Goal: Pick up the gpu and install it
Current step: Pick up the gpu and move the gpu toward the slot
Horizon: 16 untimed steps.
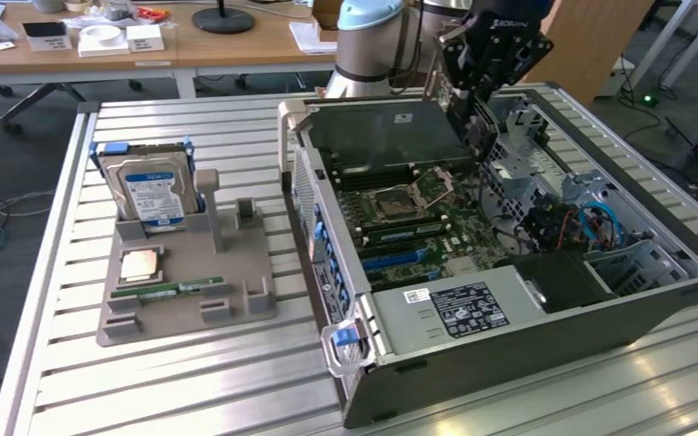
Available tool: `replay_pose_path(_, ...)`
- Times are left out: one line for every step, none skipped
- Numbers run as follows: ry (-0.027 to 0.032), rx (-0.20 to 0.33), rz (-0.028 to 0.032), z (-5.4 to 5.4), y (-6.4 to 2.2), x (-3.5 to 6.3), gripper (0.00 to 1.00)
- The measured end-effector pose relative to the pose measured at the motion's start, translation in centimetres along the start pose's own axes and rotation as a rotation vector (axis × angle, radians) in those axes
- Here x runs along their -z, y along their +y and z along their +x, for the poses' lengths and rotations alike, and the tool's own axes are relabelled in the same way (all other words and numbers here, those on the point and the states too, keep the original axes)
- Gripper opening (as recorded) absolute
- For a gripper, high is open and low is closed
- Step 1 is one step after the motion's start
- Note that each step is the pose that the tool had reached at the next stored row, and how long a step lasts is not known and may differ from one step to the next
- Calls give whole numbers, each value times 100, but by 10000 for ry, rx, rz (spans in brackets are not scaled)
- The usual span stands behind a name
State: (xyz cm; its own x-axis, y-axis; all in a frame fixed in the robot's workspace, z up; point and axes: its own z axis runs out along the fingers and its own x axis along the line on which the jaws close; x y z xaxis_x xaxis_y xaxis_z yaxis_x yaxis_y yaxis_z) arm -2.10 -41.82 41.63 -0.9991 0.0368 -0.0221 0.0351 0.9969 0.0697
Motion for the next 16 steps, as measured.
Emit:
replay_pose_path(1, 1, 0, -34, 1, 0, 26)
replay_pose_path(0, 1, -3, -64, 2, -2, 26)
replay_pose_path(0, 1, -4, -95, 3, -2, 26)
replay_pose_path(0, 1, -6, -127, 4, -3, 26)
replay_pose_path(0, 1, -7, -156, 5, -4, 26)
replay_pose_path(1, 1, -8, -185, 6, -4, 26)
replay_pose_path(0, 1, -9, -215, 8, -5, 26)
replay_pose_path(1, 0, -10, -247, 9, -6, 26)
replay_pose_path(1, 1, -11, -276, 10, -7, 26)
replay_pose_path(0, 1, -12, -306, 11, -8, 26)
replay_pose_path(1, 2, -14, -337, 13, -9, 26)
replay_pose_path(1, 0, -15, -368, 13, -9, 26)
replay_pose_path(1, 0, -15, -397, 14, -10, 26)
replay_pose_path(0, 0, -17, -430, 15, -11, 26)
replay_pose_path(1, 1, -19, -465, 16, -12, 26)
replay_pose_path(1, 0, -20, -495, 17, -13, 26)
